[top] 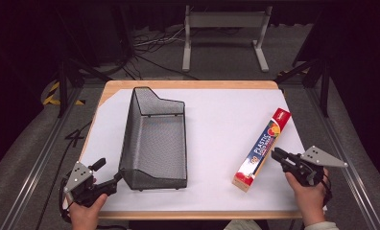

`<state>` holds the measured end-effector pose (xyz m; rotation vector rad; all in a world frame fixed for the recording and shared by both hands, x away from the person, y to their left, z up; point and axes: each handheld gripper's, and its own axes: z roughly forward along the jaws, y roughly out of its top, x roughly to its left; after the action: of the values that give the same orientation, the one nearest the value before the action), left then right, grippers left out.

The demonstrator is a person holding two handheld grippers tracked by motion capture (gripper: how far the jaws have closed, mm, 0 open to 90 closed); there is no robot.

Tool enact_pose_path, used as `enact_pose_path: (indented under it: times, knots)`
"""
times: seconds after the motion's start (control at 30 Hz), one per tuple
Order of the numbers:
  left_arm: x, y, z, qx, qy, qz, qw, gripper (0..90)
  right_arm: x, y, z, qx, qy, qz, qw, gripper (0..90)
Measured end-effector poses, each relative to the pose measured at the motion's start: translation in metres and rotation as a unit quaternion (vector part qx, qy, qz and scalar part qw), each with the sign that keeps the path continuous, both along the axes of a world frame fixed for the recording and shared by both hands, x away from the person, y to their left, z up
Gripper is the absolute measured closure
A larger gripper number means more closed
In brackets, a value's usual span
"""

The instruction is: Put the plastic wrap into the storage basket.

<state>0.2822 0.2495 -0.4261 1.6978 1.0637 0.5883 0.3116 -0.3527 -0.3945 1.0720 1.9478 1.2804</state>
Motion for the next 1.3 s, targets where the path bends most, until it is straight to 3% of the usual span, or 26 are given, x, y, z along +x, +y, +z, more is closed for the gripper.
enact_pose_path:
  times: [0.03,0.07,0.23,0.27,0.33,0.77,0.97,1.3]
  knots:
    - [0.000,0.000,0.000,0.000,0.000,0.000,1.0000,21.5,0.000,0.000,0.000,0.000,0.000,0.000,1.0000,83.4]
    - [0.000,0.000,0.000,0.001,0.000,0.001,1.0000,21.5,0.008,-0.005,0.002,-0.008,0.013,-0.012,0.9998,90.0]
    - [0.001,-0.001,0.000,0.004,0.001,0.002,1.0000,21.6,0.021,-0.008,0.008,-0.024,0.037,-0.047,0.9979,90.0]
    - [0.001,-0.001,0.000,0.006,0.002,0.002,1.0000,21.6,0.029,-0.010,0.011,-0.032,0.046,-0.067,0.9962,90.0]
    - [0.002,0.000,-0.001,0.006,0.003,0.007,1.0000,21.7,0.037,-0.014,0.015,-0.038,0.057,-0.080,0.9944,90.0]
    - [0.000,0.001,-0.002,0.014,0.010,0.017,0.9997,22.4,0.079,-0.040,0.028,-0.068,0.101,-0.126,0.9845,90.0]
    - [-0.002,0.003,-0.002,0.015,0.010,0.021,0.9996,22.5,0.099,-0.049,0.021,-0.056,0.137,-0.137,0.9794,90.0]
    - [-0.006,0.006,-0.005,0.020,0.015,0.022,0.9995,22.5,0.127,-0.051,-0.001,-0.083,0.173,-0.167,0.9671,90.0]
